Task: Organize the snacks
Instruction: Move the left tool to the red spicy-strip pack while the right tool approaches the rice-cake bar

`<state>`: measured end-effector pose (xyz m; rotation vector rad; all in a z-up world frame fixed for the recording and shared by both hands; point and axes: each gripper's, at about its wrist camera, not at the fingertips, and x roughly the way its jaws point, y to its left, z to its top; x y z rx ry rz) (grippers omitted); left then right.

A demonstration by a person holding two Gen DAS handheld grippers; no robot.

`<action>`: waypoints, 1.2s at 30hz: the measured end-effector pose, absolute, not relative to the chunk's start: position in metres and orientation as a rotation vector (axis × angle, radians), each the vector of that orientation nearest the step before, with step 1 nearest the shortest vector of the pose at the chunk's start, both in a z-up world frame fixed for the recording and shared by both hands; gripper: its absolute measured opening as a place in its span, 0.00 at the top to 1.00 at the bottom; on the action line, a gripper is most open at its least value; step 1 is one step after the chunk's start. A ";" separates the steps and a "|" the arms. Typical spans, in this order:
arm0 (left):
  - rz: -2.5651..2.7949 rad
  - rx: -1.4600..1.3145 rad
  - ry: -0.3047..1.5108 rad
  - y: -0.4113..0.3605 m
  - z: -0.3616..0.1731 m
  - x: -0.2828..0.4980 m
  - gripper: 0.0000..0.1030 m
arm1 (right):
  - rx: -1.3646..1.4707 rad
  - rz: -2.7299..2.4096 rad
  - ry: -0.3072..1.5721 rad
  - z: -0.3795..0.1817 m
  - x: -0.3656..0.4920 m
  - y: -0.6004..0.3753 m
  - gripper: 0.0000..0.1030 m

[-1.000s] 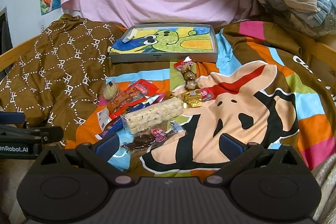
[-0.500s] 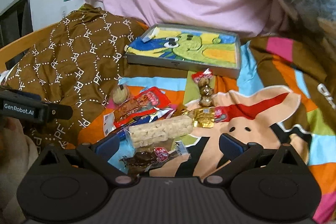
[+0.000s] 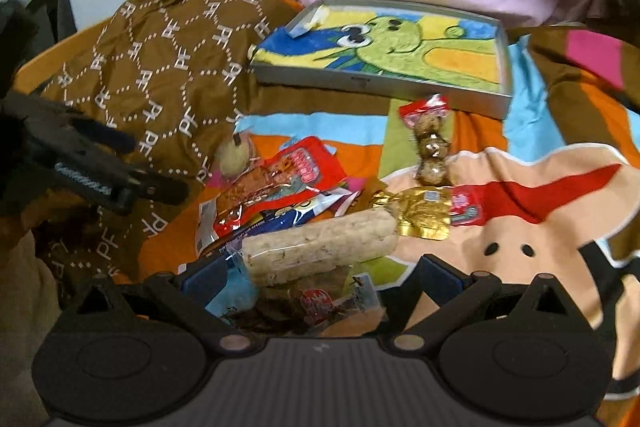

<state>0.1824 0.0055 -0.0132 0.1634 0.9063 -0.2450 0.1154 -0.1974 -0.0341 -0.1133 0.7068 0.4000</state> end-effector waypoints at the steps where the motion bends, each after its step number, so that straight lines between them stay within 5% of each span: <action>1: -0.257 0.168 0.923 0.004 -0.017 0.188 0.01 | -0.121 0.410 0.715 -0.037 0.119 -0.196 0.00; 22: -0.192 0.096 1.040 0.010 -0.046 0.242 0.01 | -0.201 0.306 0.780 -0.077 0.162 -0.133 0.00; 36: -0.203 0.135 1.063 0.009 -0.055 0.237 0.01 | -0.055 0.090 0.882 -0.070 0.142 -0.192 0.00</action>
